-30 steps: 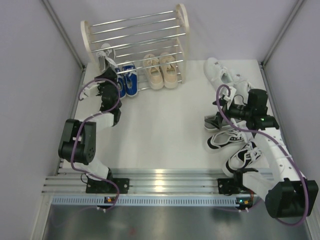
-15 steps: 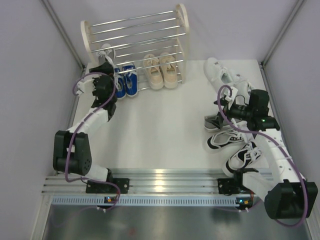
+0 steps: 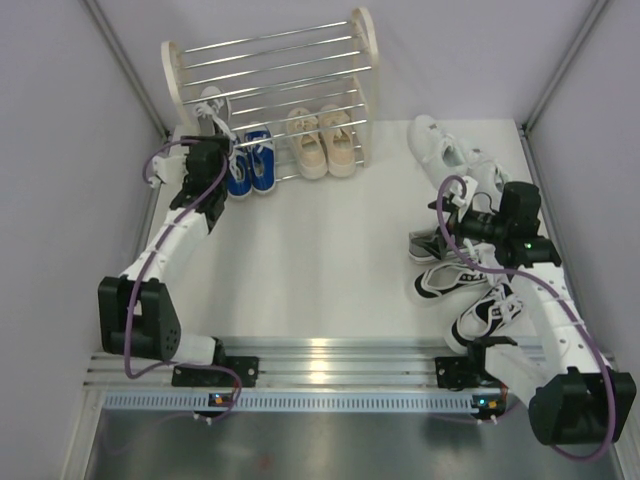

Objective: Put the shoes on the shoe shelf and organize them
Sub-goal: Place the shoe at the shoe shelf.

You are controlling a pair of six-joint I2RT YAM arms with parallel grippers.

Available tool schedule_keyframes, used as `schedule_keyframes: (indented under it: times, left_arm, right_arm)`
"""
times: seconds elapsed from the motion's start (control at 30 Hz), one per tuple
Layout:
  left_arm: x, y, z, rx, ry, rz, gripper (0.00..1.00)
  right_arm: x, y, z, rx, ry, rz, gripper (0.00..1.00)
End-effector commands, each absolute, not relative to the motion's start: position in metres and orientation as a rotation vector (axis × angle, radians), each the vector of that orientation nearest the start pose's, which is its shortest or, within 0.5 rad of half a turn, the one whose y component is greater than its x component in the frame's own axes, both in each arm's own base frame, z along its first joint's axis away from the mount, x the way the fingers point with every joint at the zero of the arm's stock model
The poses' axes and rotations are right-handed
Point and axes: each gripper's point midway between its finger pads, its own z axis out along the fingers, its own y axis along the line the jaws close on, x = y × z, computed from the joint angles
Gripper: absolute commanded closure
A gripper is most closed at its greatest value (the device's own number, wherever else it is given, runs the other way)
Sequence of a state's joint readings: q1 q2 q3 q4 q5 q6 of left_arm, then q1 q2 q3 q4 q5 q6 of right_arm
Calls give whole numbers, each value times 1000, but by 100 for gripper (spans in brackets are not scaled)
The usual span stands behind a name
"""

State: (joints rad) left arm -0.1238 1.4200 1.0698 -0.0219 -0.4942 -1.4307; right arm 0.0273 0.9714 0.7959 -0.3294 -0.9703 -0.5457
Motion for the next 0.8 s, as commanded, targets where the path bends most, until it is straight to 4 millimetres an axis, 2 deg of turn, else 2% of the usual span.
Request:
schedule_keyframes:
  times: [0.0, 0.23, 0.33, 0.37, 0.4, 0.43, 0.47, 0.5, 0.57, 0.6, 0.63, 0.7, 0.73, 0.77]
  left_arm:
    - [450, -1, 261, -1454, 1322, -555, 2]
    - [433, -3, 269, -1392, 1374, -591, 2]
    - [423, -13, 276, -1320, 1446, -615, 2]
    - [417, -19, 268, -1301, 1500, -625, 2]
    - [412, -22, 266, -1245, 1541, -609, 2]
    - [404, -25, 273, -1190, 1558, -619, 2]
    - [398, -29, 268, -1141, 1601, -612, 2]
    - [389, -40, 275, -990, 1665, -619, 2]
    - [379, -51, 279, -816, 1717, -627, 2]
    - [364, -70, 278, -619, 1786, -668, 2]
    - [357, -78, 278, -518, 1811, -683, 2]
    - [335, -97, 272, -290, 1867, -725, 2]
    - [327, -101, 269, -239, 1882, -737, 2]
    - [319, -105, 264, -193, 1898, -748, 2]
  right_arm:
    - [268, 140, 238, -1070, 1502, 633, 1]
    - [269, 139, 235, -1078, 1510, 625, 1]
    - [272, 135, 234, -1075, 1530, 598, 0]
    - [278, 125, 236, -1043, 1548, 564, 1]
    - [281, 121, 235, -1023, 1572, 540, 1]
    - [284, 117, 236, -1003, 1588, 523, 0]
    - [289, 113, 240, -980, 1600, 510, 1]
    - [291, 110, 240, -943, 1636, 513, 1]
    - [300, 102, 242, -889, 1688, 525, 1]
    - [305, 96, 240, -848, 1739, 520, 1]
    - [297, 92, 226, -833, 1833, 555, 1]
    - [307, 79, 218, -835, 1923, 512, 1]
    - [301, 72, 208, -819, 1997, 509, 1]
    - [303, 66, 207, -823, 2019, 481, 1]
